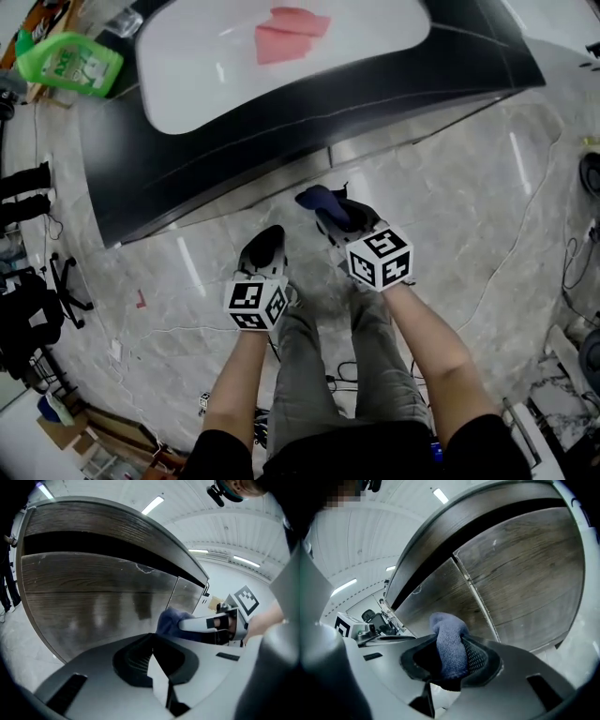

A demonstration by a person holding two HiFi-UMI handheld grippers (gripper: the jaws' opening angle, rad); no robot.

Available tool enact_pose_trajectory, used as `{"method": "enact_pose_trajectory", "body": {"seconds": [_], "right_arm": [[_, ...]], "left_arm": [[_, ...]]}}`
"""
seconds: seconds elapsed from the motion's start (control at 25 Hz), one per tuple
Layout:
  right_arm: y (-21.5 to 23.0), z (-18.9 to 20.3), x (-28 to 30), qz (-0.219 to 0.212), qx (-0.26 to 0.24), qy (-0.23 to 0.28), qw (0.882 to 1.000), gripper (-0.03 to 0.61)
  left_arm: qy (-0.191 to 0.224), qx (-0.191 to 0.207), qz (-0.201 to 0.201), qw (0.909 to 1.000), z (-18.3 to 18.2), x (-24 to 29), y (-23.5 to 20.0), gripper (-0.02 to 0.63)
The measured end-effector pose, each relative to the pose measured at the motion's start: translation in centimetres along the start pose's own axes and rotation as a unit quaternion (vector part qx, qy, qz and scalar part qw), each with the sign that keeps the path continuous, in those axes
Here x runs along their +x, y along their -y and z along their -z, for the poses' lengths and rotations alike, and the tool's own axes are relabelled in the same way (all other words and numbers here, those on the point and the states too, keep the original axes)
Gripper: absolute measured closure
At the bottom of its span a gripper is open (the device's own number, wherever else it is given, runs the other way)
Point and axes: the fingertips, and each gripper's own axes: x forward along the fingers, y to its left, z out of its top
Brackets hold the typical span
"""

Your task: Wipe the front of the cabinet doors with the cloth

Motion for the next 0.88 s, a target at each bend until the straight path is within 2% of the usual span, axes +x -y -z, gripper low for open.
{"method": "enact_pose_trajectory", "body": {"seconds": [0.32, 0.44, 0.68, 0.88], "right_arm": [[-0.6, -2.8, -5.3, -0.009, 0.026, 0.026, 0.999, 0.459], [-0.8, -3.5, -7.2, -0.017, 0.020, 0.025, 0.999, 0.459], [-1.1, -4.0, -7.8, -0.022, 0.001, 0.020, 1.000, 0.459], [-1.5, -4.2, -6.8, -0.025, -0.003, 0.020, 0.999, 0.459]], "left_arm": [[0.026, -0.009, -0.005, 0.9996, -3.3, -1.0, 4.8, 0.620], [0.041, -0.019, -0.016, 0.9988, -4.2, -2.0, 6.2, 0.620], [0.053, -0.040, -0.022, 0.9975, -3.9, -2.6, 6.4, 0.620], [0.046, -0.041, -0.006, 0.9981, -3.1, -1.2, 5.7, 0.620]]}}
